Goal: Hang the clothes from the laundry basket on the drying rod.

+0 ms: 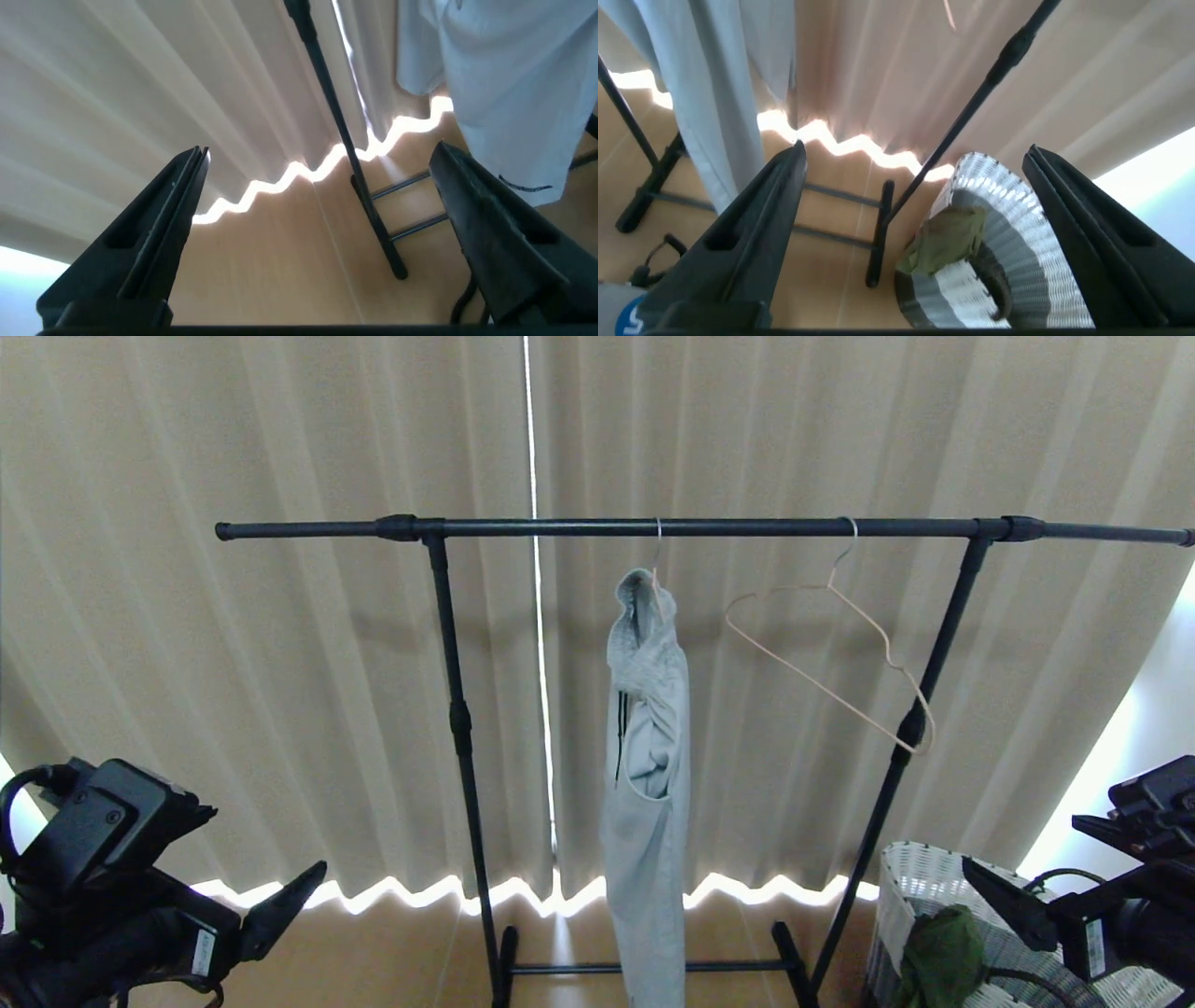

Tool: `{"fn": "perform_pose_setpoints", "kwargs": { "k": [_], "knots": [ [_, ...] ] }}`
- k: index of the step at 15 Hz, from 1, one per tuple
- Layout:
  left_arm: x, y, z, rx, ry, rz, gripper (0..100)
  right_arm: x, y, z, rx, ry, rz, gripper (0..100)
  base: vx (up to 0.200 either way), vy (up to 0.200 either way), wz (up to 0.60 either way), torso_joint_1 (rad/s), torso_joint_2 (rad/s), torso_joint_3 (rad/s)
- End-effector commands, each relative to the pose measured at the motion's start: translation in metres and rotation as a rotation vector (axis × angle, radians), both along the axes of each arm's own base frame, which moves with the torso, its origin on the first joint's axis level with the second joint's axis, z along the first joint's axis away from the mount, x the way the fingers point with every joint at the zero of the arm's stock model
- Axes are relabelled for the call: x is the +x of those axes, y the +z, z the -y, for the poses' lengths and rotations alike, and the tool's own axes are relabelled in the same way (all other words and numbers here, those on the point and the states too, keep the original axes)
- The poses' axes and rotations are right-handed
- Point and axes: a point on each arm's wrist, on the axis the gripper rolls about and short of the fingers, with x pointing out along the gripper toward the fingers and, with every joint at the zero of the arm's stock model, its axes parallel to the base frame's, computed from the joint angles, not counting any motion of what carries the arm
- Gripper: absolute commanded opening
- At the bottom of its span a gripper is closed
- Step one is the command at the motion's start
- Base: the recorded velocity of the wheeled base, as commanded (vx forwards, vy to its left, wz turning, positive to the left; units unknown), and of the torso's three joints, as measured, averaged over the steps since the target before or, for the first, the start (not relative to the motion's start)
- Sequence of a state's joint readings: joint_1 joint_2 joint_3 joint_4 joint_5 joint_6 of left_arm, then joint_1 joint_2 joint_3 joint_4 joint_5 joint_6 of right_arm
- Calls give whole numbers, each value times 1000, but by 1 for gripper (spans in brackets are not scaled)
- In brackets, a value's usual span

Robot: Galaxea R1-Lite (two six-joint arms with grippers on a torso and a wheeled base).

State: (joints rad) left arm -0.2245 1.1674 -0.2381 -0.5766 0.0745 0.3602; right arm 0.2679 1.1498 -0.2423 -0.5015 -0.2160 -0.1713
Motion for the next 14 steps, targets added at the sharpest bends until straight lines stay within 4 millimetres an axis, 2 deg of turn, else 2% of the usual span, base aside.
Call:
{"fn": "perform_pose_setpoints", "kwargs": {
  "k": [1,5,7,14],
  "knots": [
    [2,2,0,2,-2,6,100,2,-3,-1,-5,2,-15,100,0,0,0,0,0,0],
    [-5,13,-1,1,0,-8,100,2,-3,-1,-5,2,-17,100,0,0,0,0,0,0],
    [-20,26,-4,-11,-5,-27,100,2,-4,-1,-6,2,-18,100,0,0,0,0,0,0],
    [-25,25,-5,-39,3,-34,100,1,-6,-1,-10,1,-25,100,0,0,0,-11,21,11]
  ]
}}
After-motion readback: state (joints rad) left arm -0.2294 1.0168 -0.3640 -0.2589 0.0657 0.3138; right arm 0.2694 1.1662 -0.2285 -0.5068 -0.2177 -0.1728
